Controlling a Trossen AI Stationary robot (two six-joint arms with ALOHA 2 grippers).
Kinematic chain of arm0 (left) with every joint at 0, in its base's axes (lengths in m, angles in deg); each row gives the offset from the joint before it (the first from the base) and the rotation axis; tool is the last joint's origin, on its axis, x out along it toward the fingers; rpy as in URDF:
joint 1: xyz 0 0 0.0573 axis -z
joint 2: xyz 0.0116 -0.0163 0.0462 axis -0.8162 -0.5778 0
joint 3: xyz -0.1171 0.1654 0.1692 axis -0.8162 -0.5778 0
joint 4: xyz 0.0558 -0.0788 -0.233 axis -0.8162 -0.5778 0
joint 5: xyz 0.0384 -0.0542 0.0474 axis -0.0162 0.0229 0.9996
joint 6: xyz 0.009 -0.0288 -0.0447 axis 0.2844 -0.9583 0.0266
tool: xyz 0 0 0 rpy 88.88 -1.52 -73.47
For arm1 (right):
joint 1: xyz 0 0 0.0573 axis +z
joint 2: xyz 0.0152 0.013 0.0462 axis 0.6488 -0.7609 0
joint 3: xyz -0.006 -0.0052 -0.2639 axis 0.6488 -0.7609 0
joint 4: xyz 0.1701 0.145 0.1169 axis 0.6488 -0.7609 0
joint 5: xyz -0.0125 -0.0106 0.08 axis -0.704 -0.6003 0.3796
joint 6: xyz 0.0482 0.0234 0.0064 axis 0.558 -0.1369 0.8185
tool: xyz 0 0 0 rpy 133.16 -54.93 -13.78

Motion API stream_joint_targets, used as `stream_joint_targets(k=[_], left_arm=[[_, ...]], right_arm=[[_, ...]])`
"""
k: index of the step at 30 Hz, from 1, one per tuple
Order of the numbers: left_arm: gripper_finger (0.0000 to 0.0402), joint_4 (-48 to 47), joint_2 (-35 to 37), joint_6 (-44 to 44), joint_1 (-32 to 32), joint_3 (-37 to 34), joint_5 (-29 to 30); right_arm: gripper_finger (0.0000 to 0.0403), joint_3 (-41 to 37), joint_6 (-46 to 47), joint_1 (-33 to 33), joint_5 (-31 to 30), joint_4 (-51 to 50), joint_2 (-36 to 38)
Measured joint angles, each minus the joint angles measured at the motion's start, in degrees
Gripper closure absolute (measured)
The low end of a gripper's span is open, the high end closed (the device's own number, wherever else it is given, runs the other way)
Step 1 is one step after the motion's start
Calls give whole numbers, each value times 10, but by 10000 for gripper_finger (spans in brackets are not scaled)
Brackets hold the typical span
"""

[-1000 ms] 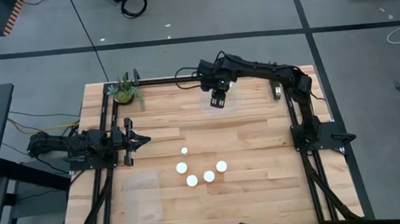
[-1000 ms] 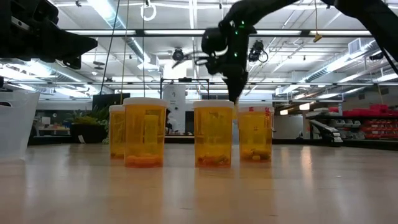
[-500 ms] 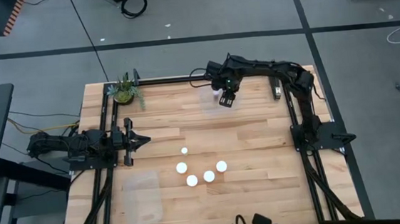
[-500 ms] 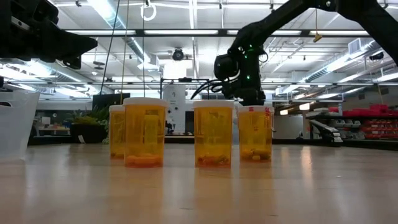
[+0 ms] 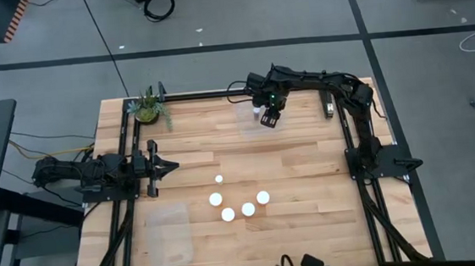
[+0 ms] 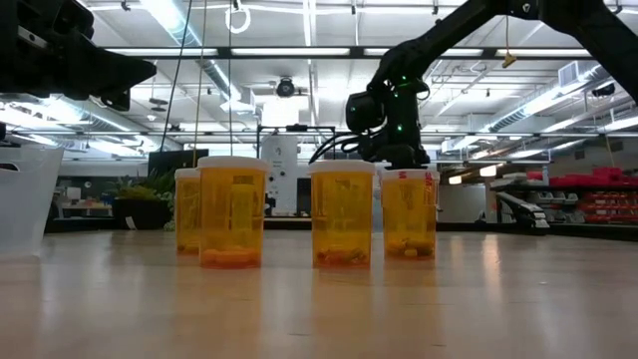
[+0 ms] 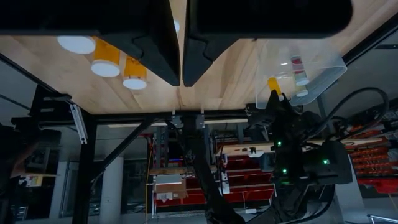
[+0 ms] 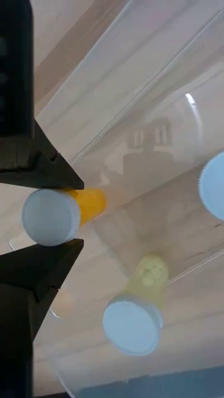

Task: Pick and place medicine bottles into bin by pill shape (circle, oval)
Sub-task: Put the small orange pill bottle into the top transparent bin

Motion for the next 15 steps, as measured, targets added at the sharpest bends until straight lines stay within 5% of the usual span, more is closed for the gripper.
stream_joint_targets(k=[15], left_arm=[[373,0,0,0,0,0,0]], right_arm=[[219,0,0,14,0,-5,0]])
